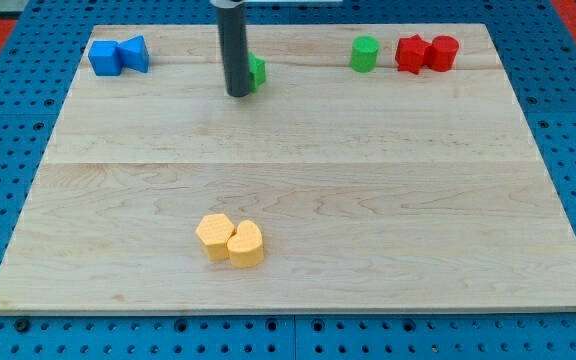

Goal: Move green star upwards

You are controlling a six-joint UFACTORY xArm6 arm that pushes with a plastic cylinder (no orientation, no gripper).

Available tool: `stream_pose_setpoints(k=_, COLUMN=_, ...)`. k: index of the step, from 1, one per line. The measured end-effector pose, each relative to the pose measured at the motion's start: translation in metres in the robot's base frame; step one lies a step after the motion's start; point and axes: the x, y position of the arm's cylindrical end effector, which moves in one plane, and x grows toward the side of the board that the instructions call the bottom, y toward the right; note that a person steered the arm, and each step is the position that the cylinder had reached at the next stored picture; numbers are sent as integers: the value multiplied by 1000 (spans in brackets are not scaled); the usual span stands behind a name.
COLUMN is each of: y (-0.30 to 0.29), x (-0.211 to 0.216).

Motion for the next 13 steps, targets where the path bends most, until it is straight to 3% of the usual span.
stream_pose_setpoints(k=1, y=-21, x=-12)
stream_pose_setpoints(k=2, y=3, x=-39)
stream_pose_setpoints(k=4, y=67, x=-36)
stream_pose_setpoints(k=5, y=69, x=-38)
stream_pose_setpoints(k=6, y=65, x=-14)
stream_pose_setpoints(k=8, y=107, x=-8)
stream_pose_setpoints(k=10, y=103, x=-44)
stream_pose_setpoints(k=13, y=47, x=-41)
